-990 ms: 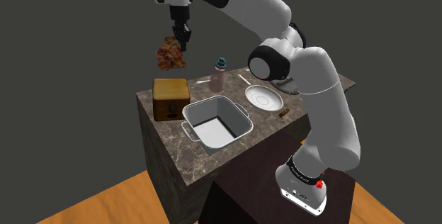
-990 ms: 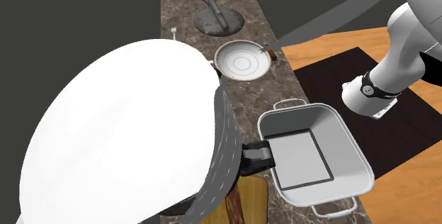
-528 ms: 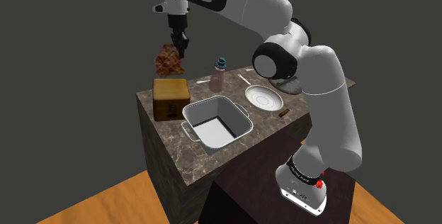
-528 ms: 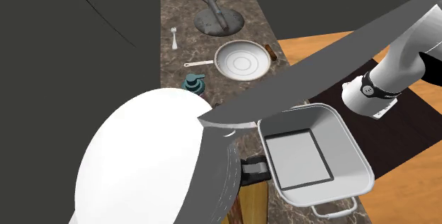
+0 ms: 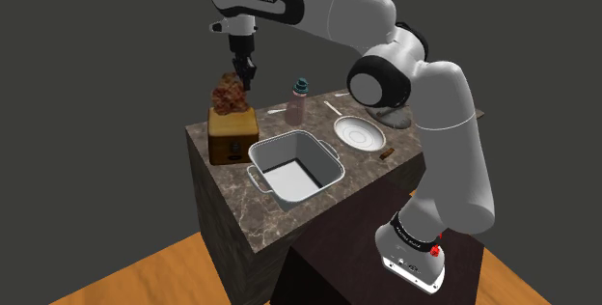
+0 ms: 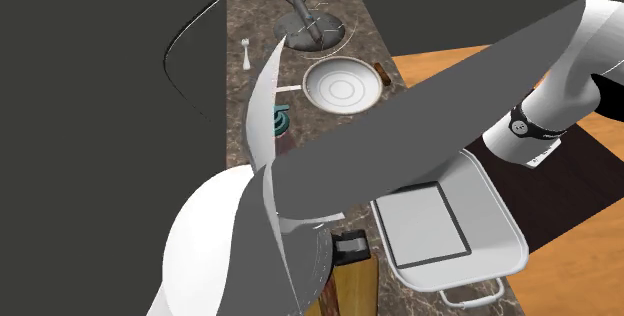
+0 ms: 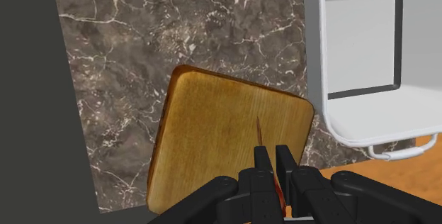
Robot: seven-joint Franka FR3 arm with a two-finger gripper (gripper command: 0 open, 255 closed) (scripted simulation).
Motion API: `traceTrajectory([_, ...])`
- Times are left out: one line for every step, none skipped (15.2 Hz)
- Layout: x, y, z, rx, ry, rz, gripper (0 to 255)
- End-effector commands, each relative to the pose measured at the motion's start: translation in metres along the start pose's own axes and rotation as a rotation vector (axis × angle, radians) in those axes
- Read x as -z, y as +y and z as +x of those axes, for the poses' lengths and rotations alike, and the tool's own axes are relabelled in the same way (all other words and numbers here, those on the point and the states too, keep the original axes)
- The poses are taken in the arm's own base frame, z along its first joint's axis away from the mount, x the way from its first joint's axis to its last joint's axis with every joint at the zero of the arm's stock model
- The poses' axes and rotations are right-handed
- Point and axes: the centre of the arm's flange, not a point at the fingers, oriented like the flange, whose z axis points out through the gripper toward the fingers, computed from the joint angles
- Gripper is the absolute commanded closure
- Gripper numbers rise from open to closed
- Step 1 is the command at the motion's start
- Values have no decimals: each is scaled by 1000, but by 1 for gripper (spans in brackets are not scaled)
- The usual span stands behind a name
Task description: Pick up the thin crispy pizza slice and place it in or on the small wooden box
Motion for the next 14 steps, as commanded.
traceTrajectory([-10,3,1,0,0,-1,255])
traceTrajectory([-15,4,1,0,0,-1,255])
traceTrajectory([-20,5,2,0,0,-1,255])
traceTrajectory([-28,7,2,0,0,-1,255])
traceTrajectory([-28,7,2,0,0,-1,255])
traceTrajectory([-28,7,2,0,0,-1,255])
traceTrajectory([-28,7,2,0,0,-1,255])
traceTrajectory([-28,7,2,0,0,-1,255])
traceTrajectory([-28,7,2,0,0,-1,255])
traceTrajectory([-28,7,2,0,0,-1,255])
traceTrajectory([-28,7,2,0,0,-1,255])
traceTrajectory([-28,7,2,0,0,-1,255])
traceTrajectory([-28,7,2,0,0,-1,0])
traceTrajectory([-28,7,2,0,0,-1,0])
